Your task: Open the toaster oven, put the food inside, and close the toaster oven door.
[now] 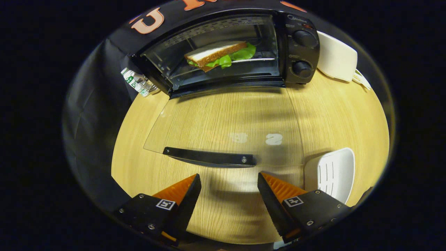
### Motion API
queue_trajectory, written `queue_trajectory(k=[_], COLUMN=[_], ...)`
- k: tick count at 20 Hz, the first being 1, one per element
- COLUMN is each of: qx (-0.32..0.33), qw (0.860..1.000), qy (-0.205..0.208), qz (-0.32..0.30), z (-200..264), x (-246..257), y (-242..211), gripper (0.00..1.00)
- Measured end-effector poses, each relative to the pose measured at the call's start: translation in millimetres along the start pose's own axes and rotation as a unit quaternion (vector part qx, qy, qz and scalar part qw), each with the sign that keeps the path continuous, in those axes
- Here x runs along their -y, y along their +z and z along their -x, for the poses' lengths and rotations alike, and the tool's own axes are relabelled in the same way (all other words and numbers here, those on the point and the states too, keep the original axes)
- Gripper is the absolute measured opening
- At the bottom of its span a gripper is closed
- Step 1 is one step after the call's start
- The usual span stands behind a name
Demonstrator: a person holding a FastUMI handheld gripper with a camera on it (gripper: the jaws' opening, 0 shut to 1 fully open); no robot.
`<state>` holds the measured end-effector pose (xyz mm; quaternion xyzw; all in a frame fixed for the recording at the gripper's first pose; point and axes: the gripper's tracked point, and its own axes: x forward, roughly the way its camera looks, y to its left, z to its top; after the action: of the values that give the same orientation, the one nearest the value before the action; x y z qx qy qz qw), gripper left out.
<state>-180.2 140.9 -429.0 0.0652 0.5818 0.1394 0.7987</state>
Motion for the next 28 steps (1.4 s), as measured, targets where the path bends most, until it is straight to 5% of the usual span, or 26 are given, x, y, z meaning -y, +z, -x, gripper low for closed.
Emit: queue_trajectory(k=[9, 14, 28], qx=[0.020, 0.080, 0.208], qw=[1.000, 0.995, 0.977], qy=[0.023, 0.057, 0.051], qz=[0.004, -0.008, 0.000], z=[14, 46, 96], x=[-28, -46, -42], y=[26, 78, 209], gripper=[0.97, 0.97, 0.96])
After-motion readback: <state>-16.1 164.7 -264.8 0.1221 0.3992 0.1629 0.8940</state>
